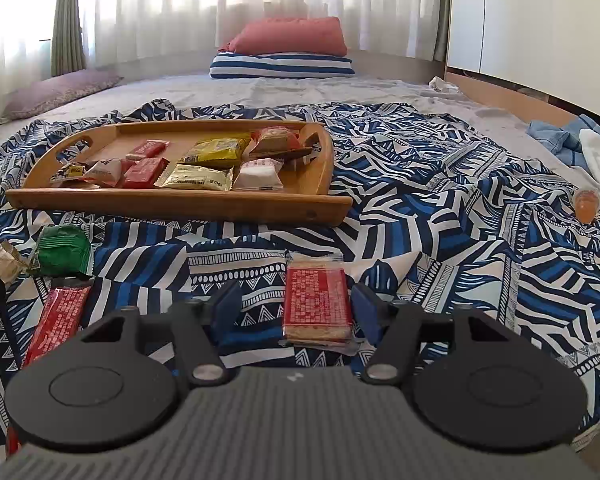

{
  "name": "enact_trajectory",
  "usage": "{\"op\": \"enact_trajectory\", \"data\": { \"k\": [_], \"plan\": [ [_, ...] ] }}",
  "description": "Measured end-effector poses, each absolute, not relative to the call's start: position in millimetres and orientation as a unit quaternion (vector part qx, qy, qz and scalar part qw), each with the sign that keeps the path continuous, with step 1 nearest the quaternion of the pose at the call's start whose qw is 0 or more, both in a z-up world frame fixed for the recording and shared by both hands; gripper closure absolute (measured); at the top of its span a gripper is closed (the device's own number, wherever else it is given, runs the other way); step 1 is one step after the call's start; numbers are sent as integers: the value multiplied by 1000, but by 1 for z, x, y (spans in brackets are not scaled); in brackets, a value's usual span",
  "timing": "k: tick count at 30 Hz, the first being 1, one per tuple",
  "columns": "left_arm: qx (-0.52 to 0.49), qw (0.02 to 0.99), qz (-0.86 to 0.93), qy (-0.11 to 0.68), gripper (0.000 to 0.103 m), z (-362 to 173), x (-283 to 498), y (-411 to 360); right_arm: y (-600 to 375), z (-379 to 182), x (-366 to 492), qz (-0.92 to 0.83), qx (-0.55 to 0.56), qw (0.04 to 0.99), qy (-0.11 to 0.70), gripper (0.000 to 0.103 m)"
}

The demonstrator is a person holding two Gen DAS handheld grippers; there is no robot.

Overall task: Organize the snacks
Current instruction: 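Grasp the clear cookie packet with the left tool while the right tool grasps the red-printed packet, then carry the cookie packet with the left tool while the right tool carries the red packet to the tray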

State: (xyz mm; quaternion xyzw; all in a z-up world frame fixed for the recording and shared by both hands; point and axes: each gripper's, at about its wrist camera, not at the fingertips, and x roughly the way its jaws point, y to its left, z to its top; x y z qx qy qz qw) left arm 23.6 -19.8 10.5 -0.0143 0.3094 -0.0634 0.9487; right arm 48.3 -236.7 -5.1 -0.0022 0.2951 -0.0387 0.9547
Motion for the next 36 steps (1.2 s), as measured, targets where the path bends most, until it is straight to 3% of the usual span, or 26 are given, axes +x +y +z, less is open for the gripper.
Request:
{"op": "enact_trajectory", "data": {
  "k": [3,6,36],
  "plan": [
    [-16,949,-62,309,84,12,23,-18,-239,-3,46,-44,3,956,291,58],
    [-18,949,-62,310,84,13,23,-17,-242,-1,45,-46,12,957,287,64],
    [-74,954,-89,275,84,66,87,17,-224,55,76,2,71,966,250,65]
  ]
}}
